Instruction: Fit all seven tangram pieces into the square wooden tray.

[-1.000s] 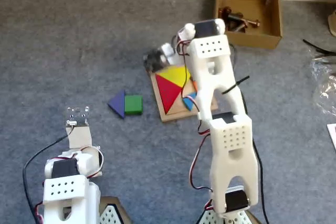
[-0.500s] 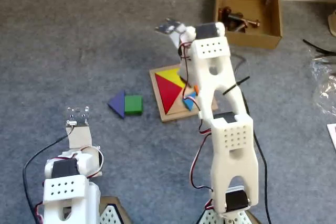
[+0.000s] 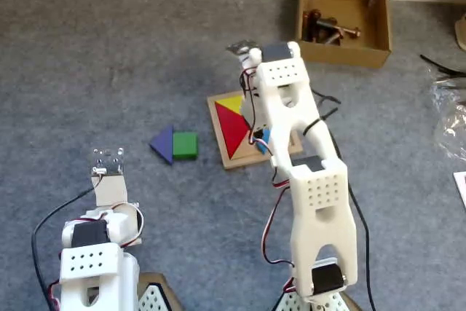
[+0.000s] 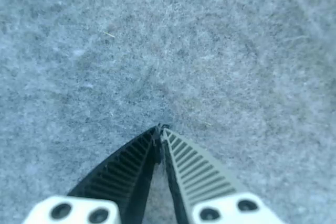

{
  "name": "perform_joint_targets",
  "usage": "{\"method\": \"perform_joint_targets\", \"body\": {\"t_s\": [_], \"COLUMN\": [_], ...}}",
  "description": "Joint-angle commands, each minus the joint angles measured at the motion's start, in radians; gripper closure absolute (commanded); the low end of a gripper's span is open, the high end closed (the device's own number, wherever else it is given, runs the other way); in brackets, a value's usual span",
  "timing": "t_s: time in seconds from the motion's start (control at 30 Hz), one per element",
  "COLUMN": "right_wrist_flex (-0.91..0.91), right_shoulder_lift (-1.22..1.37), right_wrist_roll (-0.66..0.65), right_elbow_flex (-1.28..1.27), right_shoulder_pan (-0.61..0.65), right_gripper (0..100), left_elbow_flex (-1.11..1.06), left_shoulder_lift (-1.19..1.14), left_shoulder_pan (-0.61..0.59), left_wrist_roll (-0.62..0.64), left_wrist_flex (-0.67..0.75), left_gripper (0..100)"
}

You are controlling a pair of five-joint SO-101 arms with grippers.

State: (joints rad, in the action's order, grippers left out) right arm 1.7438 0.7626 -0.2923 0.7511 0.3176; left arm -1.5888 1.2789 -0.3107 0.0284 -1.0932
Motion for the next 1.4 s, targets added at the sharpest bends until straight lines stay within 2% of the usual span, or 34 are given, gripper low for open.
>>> {"method": "perform_joint_targets", "body": {"t_s": [0.0, 0.23, 0.8, 1.0, 1.37], "right_wrist_flex": [0.016, 0.016, 0.013, 0.008, 0.008], "right_shoulder_lift": [-0.036, -0.035, -0.035, -0.031, 0.099], "right_wrist_roll": [0.075, 0.155, 0.150, 0.101, 0.094], "right_elbow_flex": [0.002, -0.019, -0.111, -0.111, -0.071], "right_shoulder_pan": [0.008, 0.008, 0.044, 0.059, 0.042], "right_gripper": [85.8, 85.8, 85.8, 85.8, 88.1], "left_elbow_flex": [0.001, 0.001, 0.001, 0.001, 0.001], "left_shoulder_lift": [0.004, 0.004, 0.004, 0.004, 0.004], "left_shoulder_pan": [-0.022, -0.022, -0.022, -0.022, -0.022], "left_wrist_roll": [0.008, 0.008, 0.008, 0.008, 0.008], "left_wrist_flex": [-0.014, -0.014, -0.014, -0.014, -0.014], "left_gripper": [100, 100, 100, 100, 100]}}
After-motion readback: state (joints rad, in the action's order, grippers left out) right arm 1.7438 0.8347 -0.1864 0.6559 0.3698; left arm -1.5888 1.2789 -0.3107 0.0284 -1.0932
